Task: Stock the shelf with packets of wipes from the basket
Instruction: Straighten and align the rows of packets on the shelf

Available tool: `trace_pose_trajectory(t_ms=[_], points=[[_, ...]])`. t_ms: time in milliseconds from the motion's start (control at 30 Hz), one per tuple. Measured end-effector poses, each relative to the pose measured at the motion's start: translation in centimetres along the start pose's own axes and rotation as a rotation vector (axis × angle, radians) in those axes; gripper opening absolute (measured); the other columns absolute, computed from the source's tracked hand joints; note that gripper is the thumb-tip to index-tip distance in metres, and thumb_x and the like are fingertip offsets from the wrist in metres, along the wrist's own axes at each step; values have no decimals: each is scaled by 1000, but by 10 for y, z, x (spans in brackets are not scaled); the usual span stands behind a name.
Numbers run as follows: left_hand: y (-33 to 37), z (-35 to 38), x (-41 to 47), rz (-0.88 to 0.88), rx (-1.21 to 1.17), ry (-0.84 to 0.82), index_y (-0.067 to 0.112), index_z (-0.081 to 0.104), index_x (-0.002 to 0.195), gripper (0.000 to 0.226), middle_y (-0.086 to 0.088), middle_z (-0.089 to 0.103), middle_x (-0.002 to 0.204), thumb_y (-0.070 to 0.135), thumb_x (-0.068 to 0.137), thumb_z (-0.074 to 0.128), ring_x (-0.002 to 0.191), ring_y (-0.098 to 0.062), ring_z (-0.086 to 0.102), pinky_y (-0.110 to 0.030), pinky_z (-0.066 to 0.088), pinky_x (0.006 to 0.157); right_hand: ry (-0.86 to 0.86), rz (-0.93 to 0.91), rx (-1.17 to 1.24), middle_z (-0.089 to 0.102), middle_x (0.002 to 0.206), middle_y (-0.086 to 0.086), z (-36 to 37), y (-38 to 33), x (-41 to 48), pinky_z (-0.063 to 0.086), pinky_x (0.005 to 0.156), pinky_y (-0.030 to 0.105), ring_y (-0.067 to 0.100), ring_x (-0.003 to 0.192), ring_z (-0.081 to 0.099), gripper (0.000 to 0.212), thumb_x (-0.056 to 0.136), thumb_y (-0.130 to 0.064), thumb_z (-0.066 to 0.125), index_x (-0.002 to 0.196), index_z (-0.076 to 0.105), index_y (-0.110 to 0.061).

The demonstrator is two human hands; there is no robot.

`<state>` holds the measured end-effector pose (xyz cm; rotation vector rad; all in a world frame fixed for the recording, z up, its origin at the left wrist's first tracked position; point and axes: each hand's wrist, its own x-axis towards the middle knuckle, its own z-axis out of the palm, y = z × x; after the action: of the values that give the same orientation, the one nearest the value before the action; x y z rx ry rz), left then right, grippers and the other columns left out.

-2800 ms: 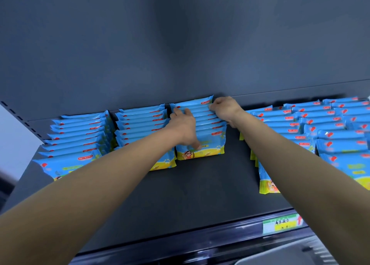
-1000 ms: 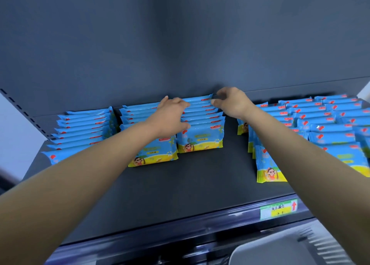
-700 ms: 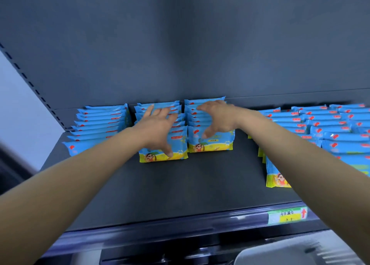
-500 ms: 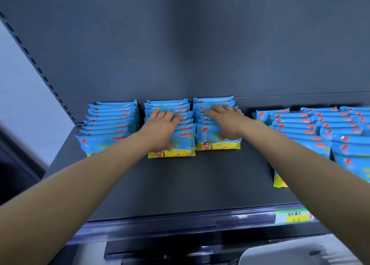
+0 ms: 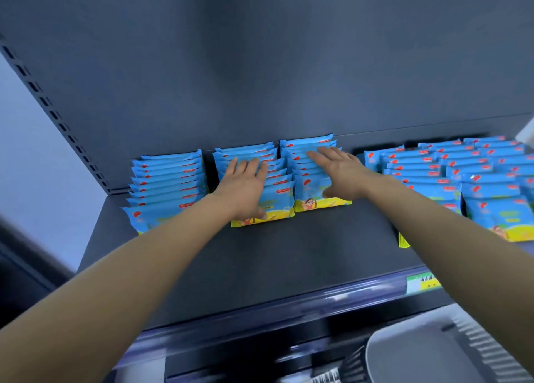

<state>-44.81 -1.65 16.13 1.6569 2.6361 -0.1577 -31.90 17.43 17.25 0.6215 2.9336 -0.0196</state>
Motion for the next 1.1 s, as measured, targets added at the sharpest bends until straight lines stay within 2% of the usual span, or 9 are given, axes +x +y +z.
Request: trace_pose_trajectory(t_ms=[133, 233, 367, 533, 700, 800, 900, 1000, 1100], points=[[12, -10, 1, 88, -140, 204, 11, 21, 145, 80, -8, 28, 147, 41, 83, 61, 137, -26, 23, -39, 6, 116, 195, 29, 253, 37, 148, 8, -12, 8, -27, 30, 111, 33, 24, 136, 34, 61, 91, -23, 58, 145, 32, -15], [32, -19, 9, 152, -278, 384, 15, 36, 139, 58, -3, 43, 133, 30, 86, 57, 126, -24, 37, -35, 19, 108, 325, 73, 268, 56, 131, 14, -22, 23, -50, 40, 100, 36, 30, 122, 50, 45, 90, -17, 59, 133, 50, -10], [63, -24, 15, 212, -357, 412, 14, 46, 130, 48, -4, 49, 121, 26, 85, 57, 115, -25, 44, -35, 27, 98, 290, 208, 174, 51, 137, 13, -28, 60, -73, 36, 101, 34, 29, 126, 47, 46, 90, -17, 59, 134, 49, -8], [100, -25, 18, 263, -365, 334, 17, 46, 129, 46, -3, 48, 124, 28, 86, 57, 119, -24, 42, -35, 27, 100, 176, 304, 117, 47, 142, 11, -22, 97, -98, 33, 104, 32, 27, 130, 43, 50, 91, -21, 59, 137, 45, -11], [153, -30, 28, 318, -369, 314, 15, 50, 125, 44, -5, 51, 124, 32, 85, 59, 119, -24, 44, -37, 31, 100, 34, 339, 52, 43, 144, 12, -14, 131, -103, 37, 102, 36, 29, 130, 41, 57, 91, -25, 58, 142, 36, -14], [199, -24, 43, 344, -327, 238, 13, 49, 124, 46, -6, 50, 121, 34, 84, 61, 115, -26, 44, -37, 34, 97, 12, 307, 42, 41, 145, 11, -6, 156, -107, 38, 103, 37, 28, 130, 41, 57, 91, -27, 58, 142, 36, -15], [237, -14, 65, 306, -299, 204, 11, 43, 128, 62, -5, 42, 130, 37, 78, 68, 121, -25, 38, -37, 31, 98, 25, 229, 21, 40, 145, 9, -2, 180, -108, 37, 104, 36, 26, 132, 37, 56, 91, -27, 58, 142, 37, -15], [261, -5, 88, 250, -256, 188, 9, 28, 139, 90, -7, 28, 144, 44, 70, 74, 136, -25, 23, -38, 20, 111, 29, 151, -6, 37, 147, 9, -1, 205, -103, 35, 105, 36, 26, 135, 32, 59, 90, -27, 59, 143, 35, -14], [273, -3, 105, 193, -249, 159, 7, 18, 144, 105, -9, 17, 152, 48, 66, 75, 142, -24, 11, -39, 9, 115, 22, 88, -31, 32, 151, 8, 0, 224, -90, 31, 110, 37, 25, 139, 26, 64, 89, -30, 61, 144, 33, -13]])
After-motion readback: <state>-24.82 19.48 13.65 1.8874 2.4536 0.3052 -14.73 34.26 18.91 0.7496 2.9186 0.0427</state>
